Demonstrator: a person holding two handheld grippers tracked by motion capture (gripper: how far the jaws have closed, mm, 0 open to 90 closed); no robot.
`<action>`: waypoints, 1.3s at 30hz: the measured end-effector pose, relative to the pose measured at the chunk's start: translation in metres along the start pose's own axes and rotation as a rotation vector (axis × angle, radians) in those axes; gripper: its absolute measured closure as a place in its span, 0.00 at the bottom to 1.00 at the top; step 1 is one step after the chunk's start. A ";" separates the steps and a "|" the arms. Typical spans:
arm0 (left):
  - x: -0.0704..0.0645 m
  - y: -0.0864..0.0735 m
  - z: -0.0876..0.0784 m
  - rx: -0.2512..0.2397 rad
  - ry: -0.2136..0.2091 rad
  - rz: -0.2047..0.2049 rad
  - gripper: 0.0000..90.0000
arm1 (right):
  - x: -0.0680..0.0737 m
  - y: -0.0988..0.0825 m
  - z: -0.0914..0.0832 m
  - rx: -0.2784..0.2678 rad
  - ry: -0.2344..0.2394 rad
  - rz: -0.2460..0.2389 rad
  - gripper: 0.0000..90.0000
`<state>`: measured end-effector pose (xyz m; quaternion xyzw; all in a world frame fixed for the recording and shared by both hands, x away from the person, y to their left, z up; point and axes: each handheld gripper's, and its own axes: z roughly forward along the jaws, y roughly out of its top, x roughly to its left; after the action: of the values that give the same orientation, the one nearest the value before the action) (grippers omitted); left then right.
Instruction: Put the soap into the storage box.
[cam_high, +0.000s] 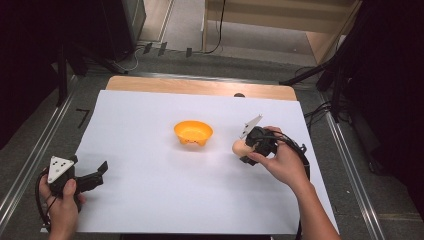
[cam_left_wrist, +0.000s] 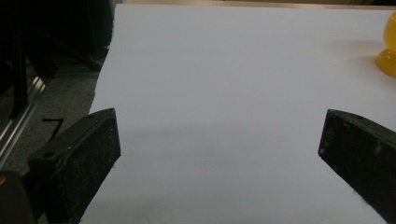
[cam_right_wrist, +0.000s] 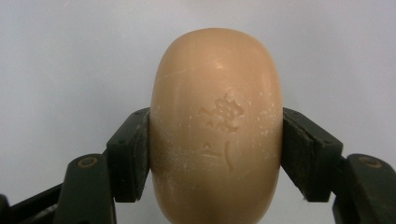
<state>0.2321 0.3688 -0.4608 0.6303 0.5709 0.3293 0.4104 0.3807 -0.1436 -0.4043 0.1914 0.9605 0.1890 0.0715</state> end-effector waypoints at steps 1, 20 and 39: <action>0.000 0.000 0.000 0.000 0.000 0.000 0.00 | 0.000 0.002 0.000 -0.008 0.006 -0.006 0.37; 0.000 0.000 0.000 0.001 -0.002 -0.001 0.00 | -0.007 0.042 0.002 -0.018 0.011 -0.142 0.36; 0.000 0.000 0.000 0.001 -0.004 0.001 0.00 | -0.014 0.073 0.007 -0.066 0.052 -0.204 0.36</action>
<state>0.2321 0.3689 -0.4609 0.6315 0.5699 0.3278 0.4111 0.4199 -0.0841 -0.3812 0.0851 0.9698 0.2172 0.0717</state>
